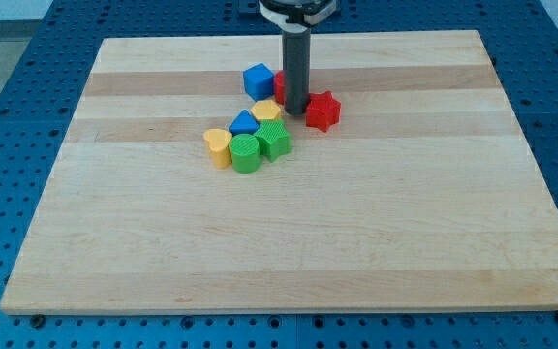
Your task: Point your arm towards yellow hexagon
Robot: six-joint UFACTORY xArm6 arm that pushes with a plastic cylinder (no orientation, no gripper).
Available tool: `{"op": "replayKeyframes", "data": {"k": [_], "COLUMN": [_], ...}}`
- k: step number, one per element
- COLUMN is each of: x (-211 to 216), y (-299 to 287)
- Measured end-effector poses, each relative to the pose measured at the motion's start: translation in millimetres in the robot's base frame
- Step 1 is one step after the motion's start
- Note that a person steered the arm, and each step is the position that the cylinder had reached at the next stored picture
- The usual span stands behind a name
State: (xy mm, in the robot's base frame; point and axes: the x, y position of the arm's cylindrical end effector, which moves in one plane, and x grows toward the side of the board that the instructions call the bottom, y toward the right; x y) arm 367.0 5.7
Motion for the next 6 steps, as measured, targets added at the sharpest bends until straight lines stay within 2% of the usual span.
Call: {"op": "replayKeyframes", "data": {"k": [2,3,4,5,6], "x": [152,174,182,156,102], "y": [0,-1,-61,-105,-106]}}
